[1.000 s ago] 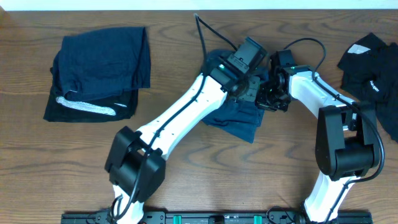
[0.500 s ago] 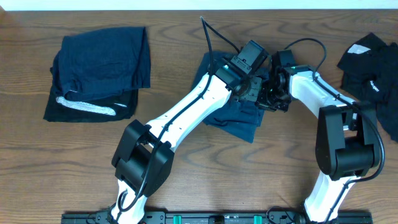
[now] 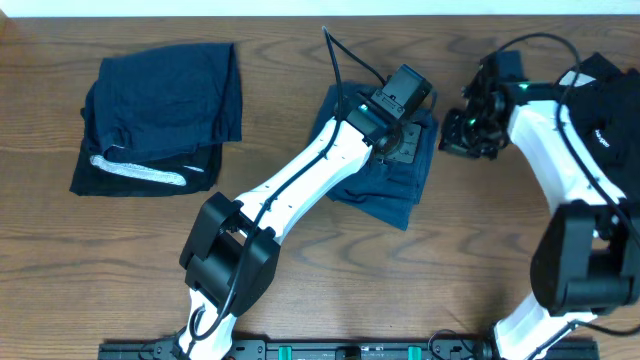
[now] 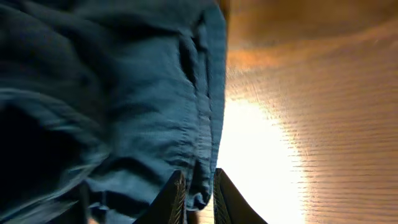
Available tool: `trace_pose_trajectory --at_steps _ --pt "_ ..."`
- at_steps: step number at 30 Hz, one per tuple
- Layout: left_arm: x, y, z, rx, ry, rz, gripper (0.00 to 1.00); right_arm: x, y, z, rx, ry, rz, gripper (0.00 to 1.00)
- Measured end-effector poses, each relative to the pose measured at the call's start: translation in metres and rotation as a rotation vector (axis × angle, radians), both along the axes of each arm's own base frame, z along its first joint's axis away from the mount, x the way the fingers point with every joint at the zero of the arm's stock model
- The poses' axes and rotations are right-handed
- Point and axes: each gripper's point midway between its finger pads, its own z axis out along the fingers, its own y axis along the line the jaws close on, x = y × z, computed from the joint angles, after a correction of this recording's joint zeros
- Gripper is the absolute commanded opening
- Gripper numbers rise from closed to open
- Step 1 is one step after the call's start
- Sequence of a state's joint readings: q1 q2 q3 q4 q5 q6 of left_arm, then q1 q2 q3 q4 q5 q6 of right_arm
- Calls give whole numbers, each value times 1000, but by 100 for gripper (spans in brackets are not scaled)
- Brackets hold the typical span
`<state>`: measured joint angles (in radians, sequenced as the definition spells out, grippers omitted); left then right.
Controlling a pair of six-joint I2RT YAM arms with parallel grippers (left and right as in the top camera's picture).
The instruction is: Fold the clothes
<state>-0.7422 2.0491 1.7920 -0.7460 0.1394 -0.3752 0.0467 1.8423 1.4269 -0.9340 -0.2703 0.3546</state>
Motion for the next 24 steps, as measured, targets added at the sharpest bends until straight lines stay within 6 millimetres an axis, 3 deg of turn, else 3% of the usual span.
trace_pose_trajectory --at_steps 1,2,4,6,9,10,11,13,15,20,24 --pt "0 0 0 1 -1 -3 50 1 1 3 2 -9 2 14" --pt "0 -1 0 -3 -1 0 65 1 1 3 4 -10 2 13" --pt "-2 -4 1 -6 -1 -7 80 1 1 2 3 -8 4 9" --pt "-5 -7 1 -4 -6 -23 87 4 2 2 8 -19 12 8" --pt "-6 -8 1 6 -16 -56 88 8 9 6 42 -48 50 10" --pt "-7 -6 0 12 -16 -63 83 9 11 7 55 -57 63 10" --pt "-6 -3 0 18 -14 -66 70 11 15 10 72 -68 76 10" --pt "-2 3 2 22 -14 -61 32 18 20 19 103 -106 97 11" --pt "4 15 6 27 -18 -49 14 30 26 31 134 -164 117 8" --pt "14 44 8 53 6 0 10 46 37 44 179 -248 147 4" --pt "5 46 3 56 51 -11 11 49 48 45 187 -269 172 1"
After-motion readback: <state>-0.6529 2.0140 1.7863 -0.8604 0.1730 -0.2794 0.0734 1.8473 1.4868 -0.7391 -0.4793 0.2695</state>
